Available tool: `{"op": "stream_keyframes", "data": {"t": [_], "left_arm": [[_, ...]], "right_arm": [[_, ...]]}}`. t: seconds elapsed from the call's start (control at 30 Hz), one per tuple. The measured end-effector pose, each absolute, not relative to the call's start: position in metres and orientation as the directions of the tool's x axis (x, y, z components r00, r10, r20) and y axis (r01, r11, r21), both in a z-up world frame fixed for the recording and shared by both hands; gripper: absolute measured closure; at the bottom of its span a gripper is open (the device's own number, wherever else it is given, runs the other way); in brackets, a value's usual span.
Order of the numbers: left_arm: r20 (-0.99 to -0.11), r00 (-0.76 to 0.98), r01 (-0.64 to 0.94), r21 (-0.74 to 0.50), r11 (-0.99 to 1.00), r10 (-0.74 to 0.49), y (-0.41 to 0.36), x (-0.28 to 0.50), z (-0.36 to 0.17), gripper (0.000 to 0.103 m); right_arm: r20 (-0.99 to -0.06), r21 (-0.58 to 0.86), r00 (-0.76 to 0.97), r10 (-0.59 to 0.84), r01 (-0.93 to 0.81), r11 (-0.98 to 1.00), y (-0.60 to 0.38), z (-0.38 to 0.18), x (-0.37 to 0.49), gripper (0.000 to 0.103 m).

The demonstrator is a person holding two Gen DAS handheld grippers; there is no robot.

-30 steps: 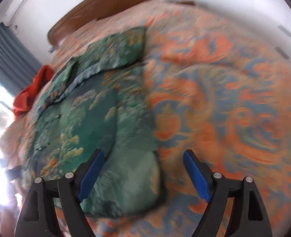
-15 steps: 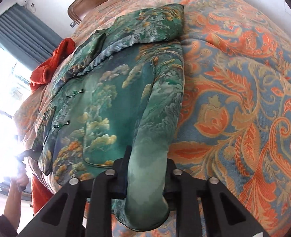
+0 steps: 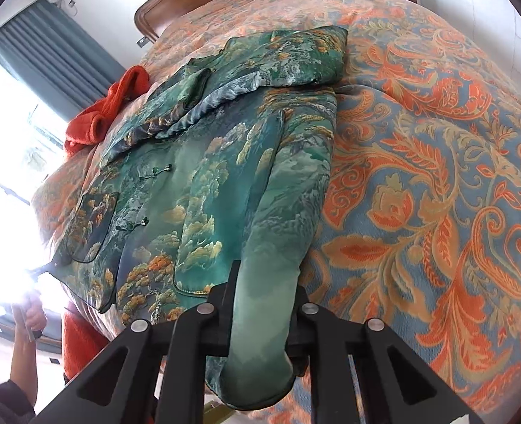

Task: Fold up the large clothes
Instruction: 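Grasp the jacket hem with both grippers and lift it toward the collar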

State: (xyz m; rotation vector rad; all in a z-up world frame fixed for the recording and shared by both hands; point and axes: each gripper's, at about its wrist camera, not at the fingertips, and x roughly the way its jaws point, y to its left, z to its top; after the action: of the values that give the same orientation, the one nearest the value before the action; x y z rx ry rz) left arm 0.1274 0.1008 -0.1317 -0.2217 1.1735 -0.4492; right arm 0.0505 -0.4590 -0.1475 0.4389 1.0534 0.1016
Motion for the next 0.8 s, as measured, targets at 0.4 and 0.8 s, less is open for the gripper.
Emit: {"op": "stream_keyframes", "data": {"t": [0.4, 0.8], "left_arm": [[-0.865, 0.285, 0.214, -0.362, 0.907, -0.413, 0.092, 0.132, -0.134, 0.092], [-0.886, 0.231, 0.173, -0.370, 0.913, -0.403, 0.085, 0.143, -0.144, 0.092]], "right_arm": [[-0.827, 0.406, 0.469, 0.311, 0.114, 0.907, -0.466, -0.143, 0.034, 0.088], [-0.836, 0.442, 0.429, 0.342, 0.159, 0.883, -0.479, -0.142, 0.027, 0.088]]}}
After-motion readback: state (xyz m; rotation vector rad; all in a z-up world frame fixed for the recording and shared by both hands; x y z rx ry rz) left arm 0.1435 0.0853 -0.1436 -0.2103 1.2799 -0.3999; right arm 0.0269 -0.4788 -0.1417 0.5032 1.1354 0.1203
